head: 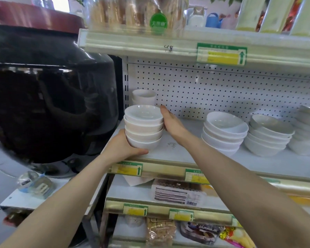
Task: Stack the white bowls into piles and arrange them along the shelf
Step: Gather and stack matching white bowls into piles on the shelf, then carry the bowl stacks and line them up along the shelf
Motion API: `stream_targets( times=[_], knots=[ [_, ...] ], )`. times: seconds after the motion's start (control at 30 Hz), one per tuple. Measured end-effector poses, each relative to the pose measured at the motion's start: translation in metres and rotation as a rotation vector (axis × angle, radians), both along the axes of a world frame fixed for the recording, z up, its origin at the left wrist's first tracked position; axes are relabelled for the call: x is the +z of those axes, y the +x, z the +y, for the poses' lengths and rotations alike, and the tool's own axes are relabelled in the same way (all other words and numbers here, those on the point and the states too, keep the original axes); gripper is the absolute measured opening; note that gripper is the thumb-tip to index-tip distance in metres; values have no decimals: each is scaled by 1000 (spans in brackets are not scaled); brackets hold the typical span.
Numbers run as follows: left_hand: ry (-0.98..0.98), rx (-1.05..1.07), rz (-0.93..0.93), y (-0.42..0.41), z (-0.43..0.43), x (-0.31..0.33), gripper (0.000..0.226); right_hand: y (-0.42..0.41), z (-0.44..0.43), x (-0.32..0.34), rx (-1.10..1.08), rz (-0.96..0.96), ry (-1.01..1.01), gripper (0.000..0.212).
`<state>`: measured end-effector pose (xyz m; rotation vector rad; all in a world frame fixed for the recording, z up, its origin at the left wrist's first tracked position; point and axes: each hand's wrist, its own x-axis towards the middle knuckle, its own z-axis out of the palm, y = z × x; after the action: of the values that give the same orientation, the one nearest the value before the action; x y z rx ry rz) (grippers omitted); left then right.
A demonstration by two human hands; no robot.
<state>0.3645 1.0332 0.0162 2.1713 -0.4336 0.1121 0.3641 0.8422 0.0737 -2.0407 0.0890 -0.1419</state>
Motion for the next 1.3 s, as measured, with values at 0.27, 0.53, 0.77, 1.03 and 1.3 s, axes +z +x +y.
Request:
stream_targets(
  times=[0.27,0.53,0.77,1.03,1.3],
  knots=[
    [-23,-58,-68,-12,-16,12,95,-37,-15,26,-104,-67,-58,72],
    [-108,-141,-109,-44,-66,28,92,-90,-59,49,-234,-148,-48,75],
    [-186,-211,-142,-75,-116,45,84,-133,-117,67,-294,-194,-15,44],
    [-148,-223,-179,-113,-167,60,85,-166,-172,76,-300,-212,18,52],
    [-133,-258,-168,-155,-240,57,89,-216,-238,71,-324,-191,7,68]
  ],
)
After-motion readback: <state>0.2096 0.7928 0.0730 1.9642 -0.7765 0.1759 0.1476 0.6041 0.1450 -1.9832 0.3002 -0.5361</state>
